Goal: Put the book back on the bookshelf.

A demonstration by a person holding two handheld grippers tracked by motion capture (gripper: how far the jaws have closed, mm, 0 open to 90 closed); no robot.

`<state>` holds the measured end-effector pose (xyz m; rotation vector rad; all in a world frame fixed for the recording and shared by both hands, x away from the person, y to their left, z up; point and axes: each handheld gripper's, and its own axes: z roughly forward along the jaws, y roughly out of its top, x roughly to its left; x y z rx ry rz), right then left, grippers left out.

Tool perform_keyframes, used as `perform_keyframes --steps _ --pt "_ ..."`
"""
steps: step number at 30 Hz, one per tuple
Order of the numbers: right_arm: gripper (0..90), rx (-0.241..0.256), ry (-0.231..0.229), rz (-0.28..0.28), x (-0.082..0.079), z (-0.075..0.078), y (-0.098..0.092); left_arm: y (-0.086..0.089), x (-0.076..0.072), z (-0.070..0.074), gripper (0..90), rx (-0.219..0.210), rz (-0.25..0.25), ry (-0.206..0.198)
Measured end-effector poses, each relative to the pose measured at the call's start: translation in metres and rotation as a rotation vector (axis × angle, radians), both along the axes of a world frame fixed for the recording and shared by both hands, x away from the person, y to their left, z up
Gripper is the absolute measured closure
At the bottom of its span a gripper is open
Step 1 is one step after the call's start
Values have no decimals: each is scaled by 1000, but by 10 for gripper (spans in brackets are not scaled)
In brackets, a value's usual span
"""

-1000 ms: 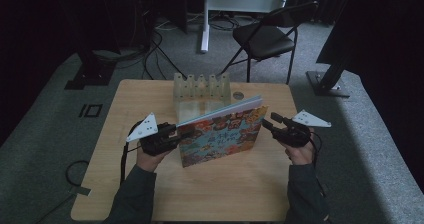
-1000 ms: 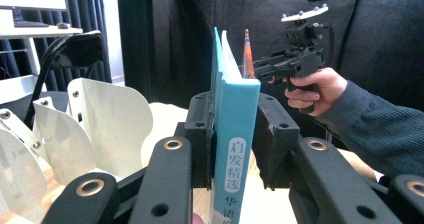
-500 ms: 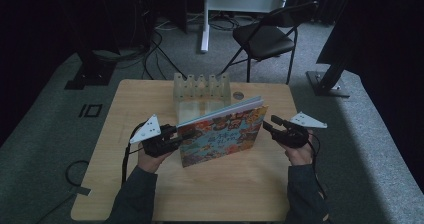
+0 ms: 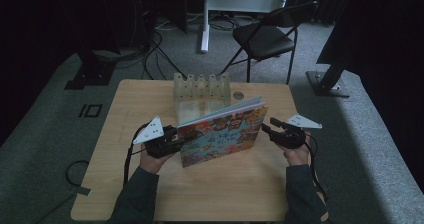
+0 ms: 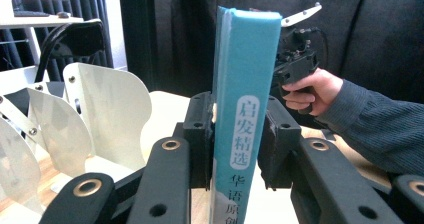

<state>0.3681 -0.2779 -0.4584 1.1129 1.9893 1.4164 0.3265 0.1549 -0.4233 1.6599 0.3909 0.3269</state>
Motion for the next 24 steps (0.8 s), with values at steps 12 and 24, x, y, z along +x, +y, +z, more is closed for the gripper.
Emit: perform_keyframes --steps 12,24 --pt "474 -51 31 -34 3 -12 0 -5 1 -4 692 15 8 1" --pt "440 -72 64 -64 4 -26 -4 -10 3 -8 681 28 14 -3"
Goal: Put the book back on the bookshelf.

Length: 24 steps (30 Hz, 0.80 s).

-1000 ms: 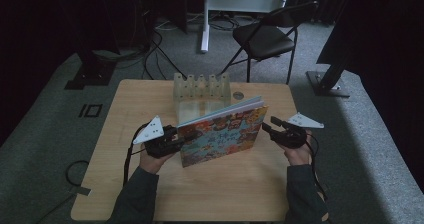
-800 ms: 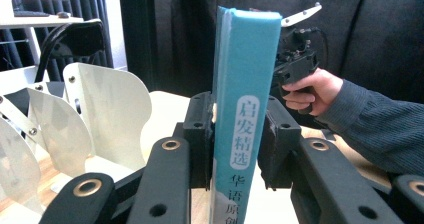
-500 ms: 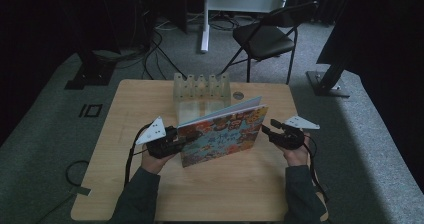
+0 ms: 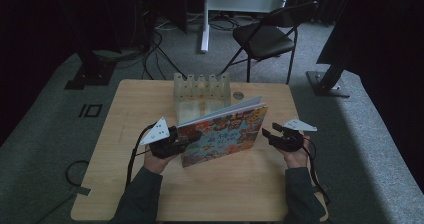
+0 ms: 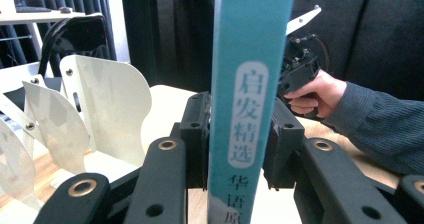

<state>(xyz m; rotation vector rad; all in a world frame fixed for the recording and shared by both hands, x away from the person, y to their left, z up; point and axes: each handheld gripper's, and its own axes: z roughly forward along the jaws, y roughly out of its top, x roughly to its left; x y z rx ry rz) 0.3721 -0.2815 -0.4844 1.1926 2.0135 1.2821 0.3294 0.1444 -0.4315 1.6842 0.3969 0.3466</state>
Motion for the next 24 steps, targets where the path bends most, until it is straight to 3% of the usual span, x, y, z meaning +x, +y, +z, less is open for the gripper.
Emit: perform_keyframes --steps 18,24 --pt "426 -19 37 -13 -5 -17 -5 -8 4 -10 696 17 2 -1" --pt "427 -17 45 -15 -5 -20 -7 -9 3 -13 732 14 -11 -25"
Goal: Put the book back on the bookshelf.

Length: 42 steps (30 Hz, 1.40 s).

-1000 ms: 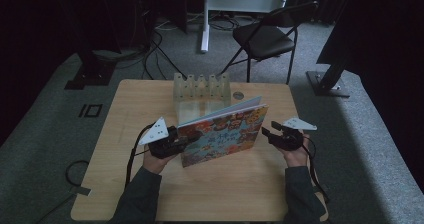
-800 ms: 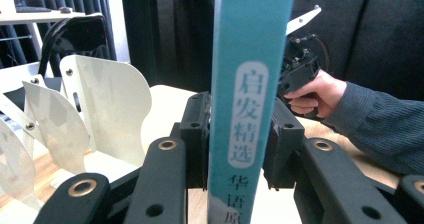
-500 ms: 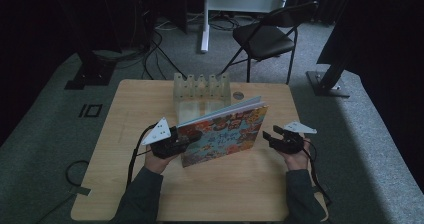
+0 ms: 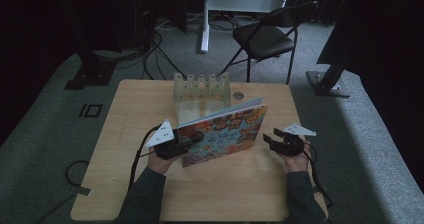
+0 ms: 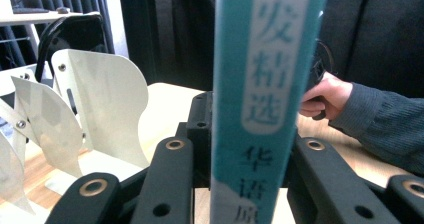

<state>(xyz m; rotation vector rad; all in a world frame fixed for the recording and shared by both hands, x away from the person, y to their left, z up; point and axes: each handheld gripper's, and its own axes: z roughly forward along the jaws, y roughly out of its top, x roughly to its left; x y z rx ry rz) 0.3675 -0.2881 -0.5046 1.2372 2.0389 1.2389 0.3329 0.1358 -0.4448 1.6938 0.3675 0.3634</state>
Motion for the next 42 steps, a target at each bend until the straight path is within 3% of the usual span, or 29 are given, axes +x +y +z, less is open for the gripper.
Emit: perform_keyframes --steps 12,16,21,34,42 --pt "428 -16 13 -6 1 -6 -1 -4 -4 0 798 11 -23 -22" --pt "426 -17 17 -5 1 -8 -1 -5 -2 -3 767 2 1 -2" --pt "426 -12 28 -10 1 -12 -4 -13 -1 -11 697 -9 -8 27" --pt "425 -13 38 -7 1 -17 -7 -17 4 -35 691 -70 -24 83" --pt "424 -13 47 -9 2 -19 -7 -20 1 -36 793 -54 -8 37"
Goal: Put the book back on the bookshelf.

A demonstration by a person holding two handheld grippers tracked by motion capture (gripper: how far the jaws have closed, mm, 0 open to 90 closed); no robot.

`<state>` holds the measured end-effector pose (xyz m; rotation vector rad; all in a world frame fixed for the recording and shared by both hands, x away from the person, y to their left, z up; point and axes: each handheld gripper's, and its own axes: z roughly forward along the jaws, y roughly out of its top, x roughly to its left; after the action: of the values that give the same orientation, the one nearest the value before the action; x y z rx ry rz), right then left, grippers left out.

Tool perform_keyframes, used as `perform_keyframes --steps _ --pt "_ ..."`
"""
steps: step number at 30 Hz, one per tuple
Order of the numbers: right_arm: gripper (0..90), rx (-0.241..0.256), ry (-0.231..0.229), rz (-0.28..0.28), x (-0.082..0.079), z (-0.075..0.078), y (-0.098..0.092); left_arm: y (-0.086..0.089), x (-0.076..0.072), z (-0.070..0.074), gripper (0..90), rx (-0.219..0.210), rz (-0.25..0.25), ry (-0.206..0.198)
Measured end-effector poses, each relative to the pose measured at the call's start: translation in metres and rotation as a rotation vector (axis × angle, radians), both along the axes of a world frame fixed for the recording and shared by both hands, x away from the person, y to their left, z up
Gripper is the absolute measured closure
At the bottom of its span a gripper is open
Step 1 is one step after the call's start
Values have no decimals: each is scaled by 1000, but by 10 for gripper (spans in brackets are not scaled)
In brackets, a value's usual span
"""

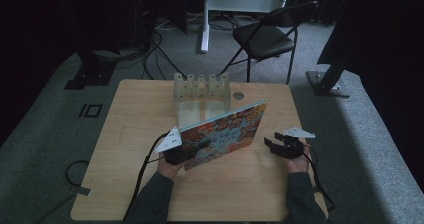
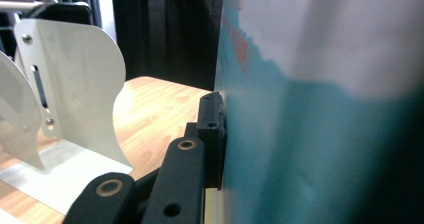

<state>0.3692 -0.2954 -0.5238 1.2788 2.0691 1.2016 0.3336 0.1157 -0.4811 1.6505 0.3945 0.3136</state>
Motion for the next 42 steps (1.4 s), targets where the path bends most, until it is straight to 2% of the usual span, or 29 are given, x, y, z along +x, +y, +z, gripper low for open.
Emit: perform_keyframes --steps 2,7,9,17,23,32,42 --pt "424 -1 3 0 0 -1 -1 -1 -1 0 798 0 7 -3" --pt "425 3 9 -5 0 -3 -3 -1 -1 -3 780 -30 3 19" --pt "424 3 14 -8 0 -3 -3 -2 -2 -6 768 -20 4 20" --pt "424 -9 23 -11 1 -7 -4 -2 -3 -20 753 -31 16 49" --pt "423 -13 41 -11 2 -10 -5 -3 -3 -21 768 -25 26 46" --pt "401 -71 78 5 5 -19 0 -4 -5 -20 801 -19 56 46" --pt "354 -57 117 -20 6 -25 -9 -7 -9 -15 806 1 66 45"
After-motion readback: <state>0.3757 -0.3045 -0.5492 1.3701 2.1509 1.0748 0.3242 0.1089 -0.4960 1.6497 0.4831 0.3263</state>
